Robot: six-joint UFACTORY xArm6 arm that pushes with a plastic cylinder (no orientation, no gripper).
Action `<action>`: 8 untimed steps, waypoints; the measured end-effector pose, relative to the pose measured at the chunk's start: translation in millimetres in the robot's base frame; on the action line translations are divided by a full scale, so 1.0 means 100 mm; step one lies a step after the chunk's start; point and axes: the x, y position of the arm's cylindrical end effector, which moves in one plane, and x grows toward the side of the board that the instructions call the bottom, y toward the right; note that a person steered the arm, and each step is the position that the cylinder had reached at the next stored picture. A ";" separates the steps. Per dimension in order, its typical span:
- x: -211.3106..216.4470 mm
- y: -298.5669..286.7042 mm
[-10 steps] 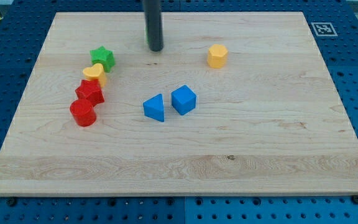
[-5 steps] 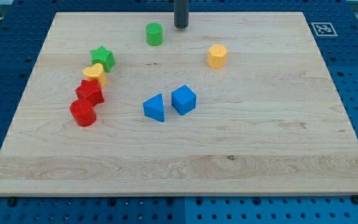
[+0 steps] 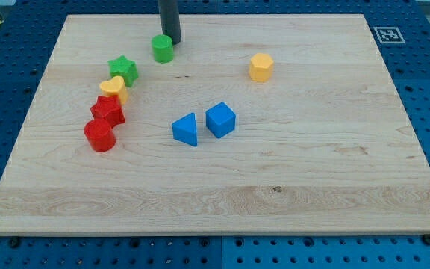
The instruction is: Move the green circle top left to the green star
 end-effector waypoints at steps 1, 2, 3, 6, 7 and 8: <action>0.13 0.23; 0.20 0.37; 0.19 0.38; 0.17 0.00; 0.18 -0.15; 0.18 -0.16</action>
